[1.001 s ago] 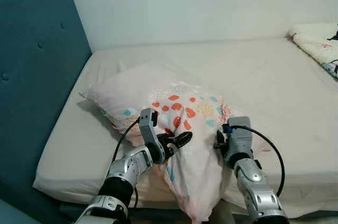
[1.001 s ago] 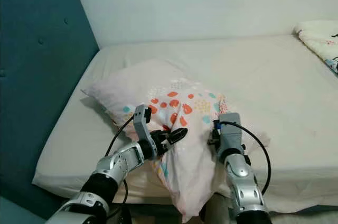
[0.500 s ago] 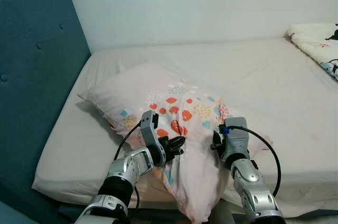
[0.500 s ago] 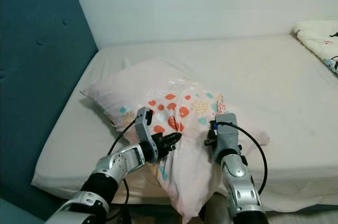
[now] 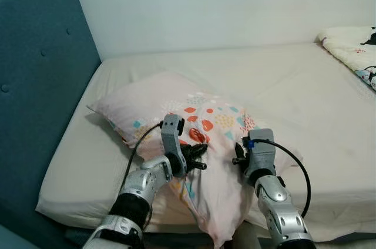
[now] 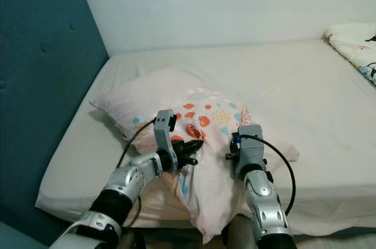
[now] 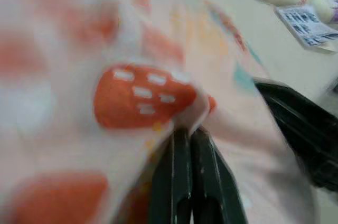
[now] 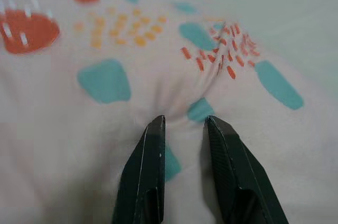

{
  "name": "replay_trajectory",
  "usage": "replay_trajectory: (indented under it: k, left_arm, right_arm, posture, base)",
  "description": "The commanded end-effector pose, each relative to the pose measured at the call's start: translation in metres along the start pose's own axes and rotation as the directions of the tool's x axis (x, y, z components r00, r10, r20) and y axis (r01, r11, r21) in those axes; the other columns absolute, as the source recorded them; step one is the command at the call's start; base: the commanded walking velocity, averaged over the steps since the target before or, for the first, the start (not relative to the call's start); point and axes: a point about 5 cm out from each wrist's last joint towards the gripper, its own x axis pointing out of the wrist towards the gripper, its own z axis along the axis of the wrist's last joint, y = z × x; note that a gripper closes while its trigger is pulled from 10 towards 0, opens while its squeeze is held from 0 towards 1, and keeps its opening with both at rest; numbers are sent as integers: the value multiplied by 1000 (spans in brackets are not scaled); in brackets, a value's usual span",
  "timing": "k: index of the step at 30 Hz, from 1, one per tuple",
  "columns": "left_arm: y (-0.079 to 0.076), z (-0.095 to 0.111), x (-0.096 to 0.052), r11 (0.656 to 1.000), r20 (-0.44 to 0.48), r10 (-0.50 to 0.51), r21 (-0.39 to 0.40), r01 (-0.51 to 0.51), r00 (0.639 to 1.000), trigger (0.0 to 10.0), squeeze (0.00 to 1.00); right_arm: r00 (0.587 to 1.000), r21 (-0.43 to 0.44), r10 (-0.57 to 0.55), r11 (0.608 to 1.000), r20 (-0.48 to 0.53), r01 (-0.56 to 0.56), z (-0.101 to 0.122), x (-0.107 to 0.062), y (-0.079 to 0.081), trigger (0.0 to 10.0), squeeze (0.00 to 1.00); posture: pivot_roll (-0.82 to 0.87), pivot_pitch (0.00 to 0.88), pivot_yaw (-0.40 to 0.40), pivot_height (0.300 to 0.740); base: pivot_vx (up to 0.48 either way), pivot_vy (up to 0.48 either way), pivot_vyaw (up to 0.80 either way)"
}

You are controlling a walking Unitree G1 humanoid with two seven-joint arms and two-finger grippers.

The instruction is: Clean up the room

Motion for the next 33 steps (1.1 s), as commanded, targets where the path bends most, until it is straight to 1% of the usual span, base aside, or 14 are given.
replay_trajectory:
  k: [1,4,11,13,16,18,19,20,21,24,26,29,31,33]
  left_arm:
    - [12,26,-5,993,72,34,110,-42,997,0,0]
    - [41,62,-20,948,122,117,281,-147,986,0,0]
    - [53,79,-30,917,144,138,356,-181,980,0,0]
    - [67,101,-44,842,142,157,498,-208,977,0,0]
    - [72,110,-49,810,148,170,542,-223,974,0,0]
    - [80,129,-58,741,183,204,614,-274,962,0,0]
    - [80,129,-58,741,183,204,614,-274,962,0,0]
    - [83,140,-62,679,198,224,670,-298,954,0,0]
    - [83,140,-62,679,198,224,670,-298,954,0,0]
    - [89,157,-74,515,209,249,798,-312,946,0,0]
    - [91,159,-77,483,212,262,816,-318,942,0,0]
    - [91,159,-77,483,212,262,816,-318,942,0,0]
    - [103,165,-91,344,246,333,867,-361,910,0,0]
    - [106,164,-95,307,245,348,882,-357,905,0,0]
  right_arm:
    - [998,28,15,999,56,-16,11,3,5,10000,0]
    - [993,49,-4,999,121,-2,21,5,2,10000,0]
    - [989,52,-9,999,148,1,26,6,3,10000,0]
    - [986,55,-7,999,164,-2,28,8,4,10000,0]
    - [986,54,-7,999,167,-2,29,8,5,10000,0]
    - [985,54,-11,999,173,2,29,8,5,10000,0]
    - [985,54,-11,999,173,2,29,8,5,10000,0]
    - [984,56,-15,998,176,5,29,9,5,10000,0]
    - [984,56,-15,998,176,5,29,9,5,10000,0]
    - [982,57,-28,998,186,17,29,9,5,10000,0]
    - [982,57,-32,998,188,22,29,8,5,10000,0]
    - [982,57,-32,998,188,22,29,8,5,10000,0]
    - [981,56,-39,998,191,28,28,7,5,10000,0]
    - [981,54,-36,998,190,26,27,7,5,10000,0]
  posture:
    - [-58,6,52,566]
    - [-50,0,49,566]
    - [-42,0,45,566]
    - [-40,0,43,566]
    - [-36,0,38,566]
    - [-36,0,38,566]
    - [-36,0,38,566]
    - [-30,0,36,566]
    - [-30,0,36,566]
    - [-32,0,41,566]
    - [-34,0,41,566]
    - [-34,0,41,566]
    - [-33,0,39,566]
    - [-33,0,39,566]
  base:
    - [0,0,0]
    - [0,0,0]
    - [0,0,0]
    - [0,0,0]
    - [0,0,0]
    - [0,0,0]
    - [0,0,0]
    - [0,0,0]
    - [0,0,0]
    - [0,0,0]
    - [0,0,0]
    - [0,0,0]
    - [0,0,0]
    - [0,0,0]
